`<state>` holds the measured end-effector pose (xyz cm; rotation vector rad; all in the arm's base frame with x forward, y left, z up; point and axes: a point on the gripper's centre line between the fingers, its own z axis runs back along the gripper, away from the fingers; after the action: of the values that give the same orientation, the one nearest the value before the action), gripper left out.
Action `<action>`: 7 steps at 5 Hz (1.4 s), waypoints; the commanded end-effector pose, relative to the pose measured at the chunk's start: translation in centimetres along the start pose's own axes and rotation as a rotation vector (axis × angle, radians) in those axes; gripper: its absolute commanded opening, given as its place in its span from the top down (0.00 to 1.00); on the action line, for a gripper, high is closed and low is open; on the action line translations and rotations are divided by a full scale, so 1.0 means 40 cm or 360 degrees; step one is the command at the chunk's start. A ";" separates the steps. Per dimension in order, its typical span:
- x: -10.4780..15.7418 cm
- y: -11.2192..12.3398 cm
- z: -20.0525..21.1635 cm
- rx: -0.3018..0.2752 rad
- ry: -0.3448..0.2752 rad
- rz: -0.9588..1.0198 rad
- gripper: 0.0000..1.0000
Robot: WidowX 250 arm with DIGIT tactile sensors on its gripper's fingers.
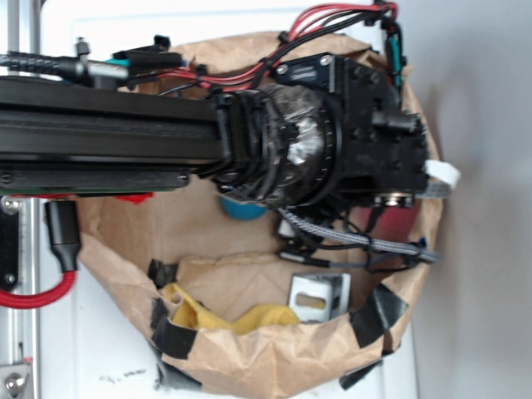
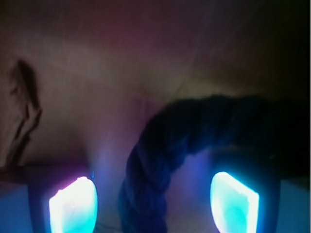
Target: Grab the blue rope.
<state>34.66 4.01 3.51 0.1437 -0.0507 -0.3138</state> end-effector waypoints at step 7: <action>-0.055 0.045 0.189 -0.0059 -0.0158 0.0126 1.00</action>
<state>32.20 4.73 9.24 0.0643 -0.0840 -0.2483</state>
